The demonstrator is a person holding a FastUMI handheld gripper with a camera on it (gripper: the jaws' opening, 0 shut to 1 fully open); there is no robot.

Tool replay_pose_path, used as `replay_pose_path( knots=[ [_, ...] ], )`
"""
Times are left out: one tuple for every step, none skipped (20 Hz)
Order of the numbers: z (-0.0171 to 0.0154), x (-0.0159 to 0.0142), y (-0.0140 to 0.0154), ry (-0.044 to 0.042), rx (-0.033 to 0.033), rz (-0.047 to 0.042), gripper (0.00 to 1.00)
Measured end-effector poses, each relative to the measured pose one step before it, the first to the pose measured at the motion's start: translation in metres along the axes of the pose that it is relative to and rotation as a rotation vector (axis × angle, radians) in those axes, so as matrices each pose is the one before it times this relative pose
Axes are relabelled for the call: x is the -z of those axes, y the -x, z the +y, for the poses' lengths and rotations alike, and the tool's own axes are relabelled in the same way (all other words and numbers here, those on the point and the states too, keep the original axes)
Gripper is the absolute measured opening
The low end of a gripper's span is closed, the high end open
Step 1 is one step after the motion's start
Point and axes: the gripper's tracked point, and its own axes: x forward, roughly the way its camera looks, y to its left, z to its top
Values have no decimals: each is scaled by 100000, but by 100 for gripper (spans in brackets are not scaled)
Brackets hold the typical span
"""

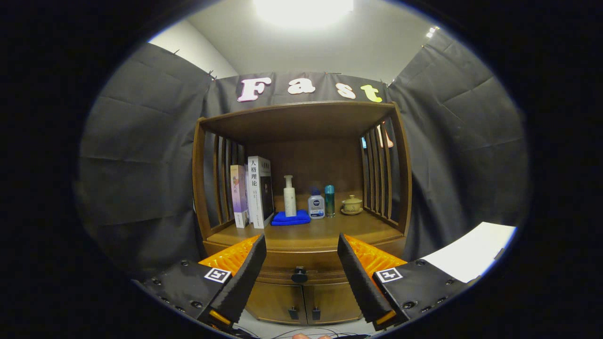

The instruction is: Pull open the drawer, take out the items inside it, and place them on the countertop above the cabinet.

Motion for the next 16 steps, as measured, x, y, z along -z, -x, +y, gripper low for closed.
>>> replay_pose_path(
  knots=[
    [-7, 616, -455, 397, 79, 566, 96],
    [-175, 735, -504, 756, 824, 855, 96],
    [-124, 518, -598, 1527, 649, 482, 96],
    [-56, 558, -706, 1607, 395, 445, 96],
    [31, 559, -636, 1397, 58, 663, 96],
    [102, 697, -732, 1003, -105, 888, 96],
    [54, 699, -721, 269, -109, 1306, 96],
    [113, 893, -721, -641, -461, 1700, 96],
    [173, 811, -712, -1396, -742, 1901, 96],
    [-7, 879, -632, -1692, -645, 2069, 96],
    [14, 890, -708, -1525, -373, 2159, 96],
    [53, 806, -662, -1022, -163, 2075, 96],
    [7, 585, -603, -345, -133, 1430, 96],
    [-115, 488, -677, 218, 352, 1121, 96],
    [-264, 538, -565, 313, 1291, 978, 96],
    [-163, 566, -640, -233, 629, 938, 96]
  ],
)
